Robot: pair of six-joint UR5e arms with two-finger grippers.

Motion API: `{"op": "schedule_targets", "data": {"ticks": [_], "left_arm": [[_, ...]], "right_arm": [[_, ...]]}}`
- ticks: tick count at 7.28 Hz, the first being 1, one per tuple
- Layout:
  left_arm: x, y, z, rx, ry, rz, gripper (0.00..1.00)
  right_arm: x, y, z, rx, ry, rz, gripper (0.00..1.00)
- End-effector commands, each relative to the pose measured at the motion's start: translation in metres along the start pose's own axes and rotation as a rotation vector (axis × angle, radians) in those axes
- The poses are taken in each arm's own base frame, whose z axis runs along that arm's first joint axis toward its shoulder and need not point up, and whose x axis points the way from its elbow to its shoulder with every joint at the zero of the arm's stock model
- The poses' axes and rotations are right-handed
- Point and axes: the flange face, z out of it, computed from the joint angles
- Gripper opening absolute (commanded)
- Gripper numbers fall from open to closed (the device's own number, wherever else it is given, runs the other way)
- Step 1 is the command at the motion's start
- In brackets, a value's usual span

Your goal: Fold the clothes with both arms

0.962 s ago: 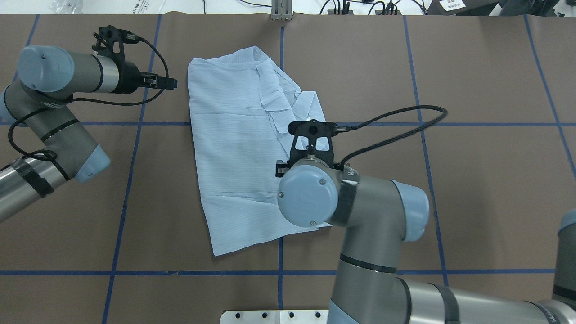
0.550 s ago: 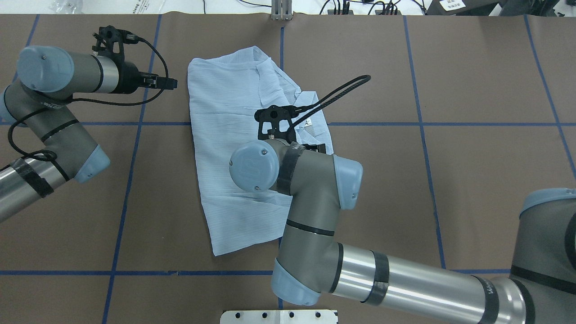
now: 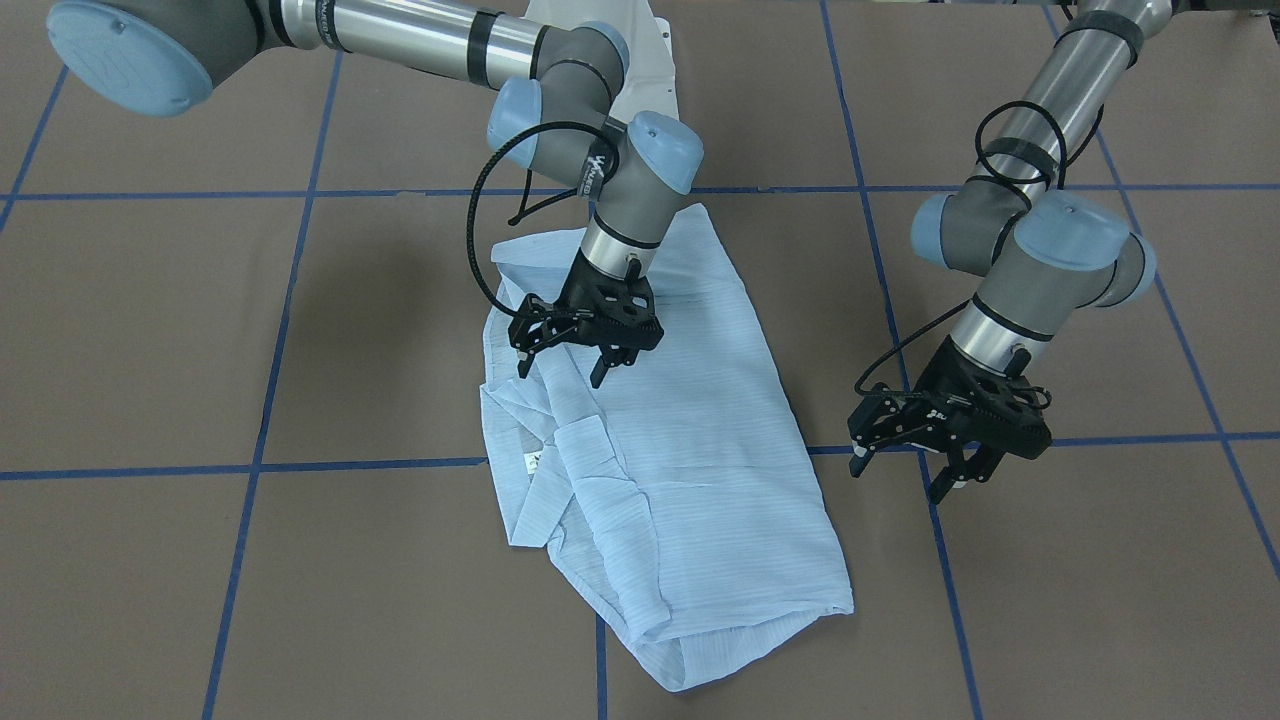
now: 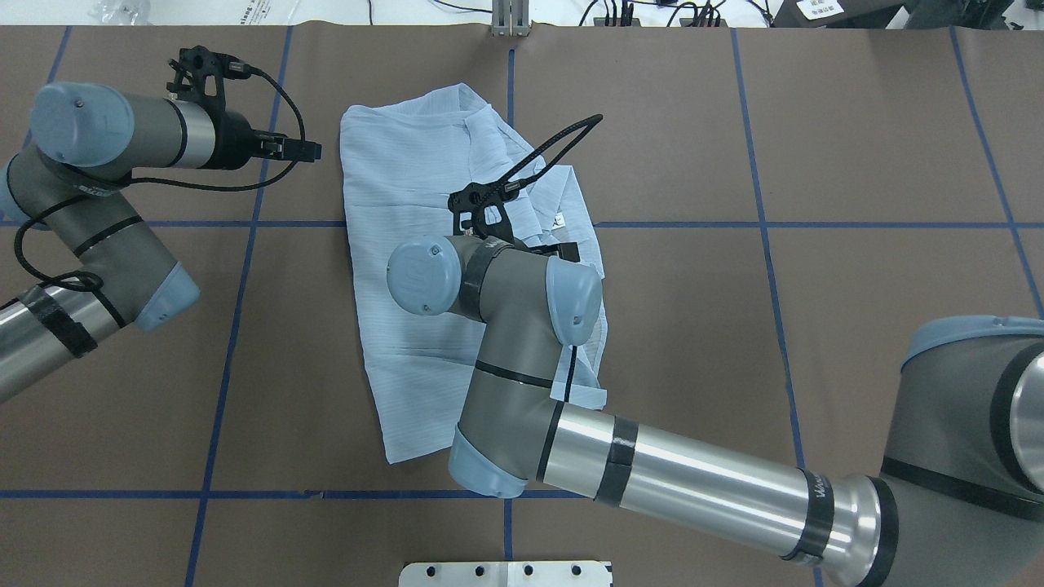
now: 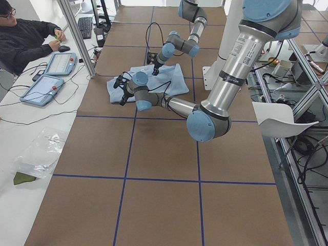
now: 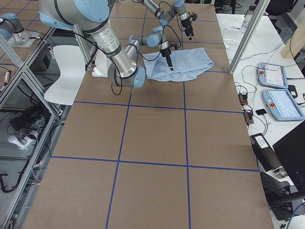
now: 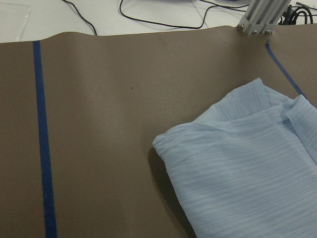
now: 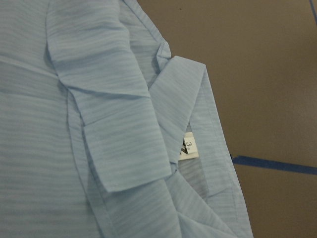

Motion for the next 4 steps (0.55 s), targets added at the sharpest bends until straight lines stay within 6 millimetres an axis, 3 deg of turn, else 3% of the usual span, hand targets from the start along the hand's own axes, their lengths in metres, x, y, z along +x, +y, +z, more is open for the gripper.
{"op": "schedule_targets", "data": {"ticks": [1,4], "left_arm": [[0.002,0.000,0.000,-0.001,0.003,0.001,1.00],[0.002,0.000,0.000,-0.001,0.003,0.001,1.00]], "right_arm": [[-0.006,-0.025,0.010,-0.004,0.037,-0.016,1.00],[-0.001,-0.028,0.028,-0.016,0.072,-0.025,1.00]]}}
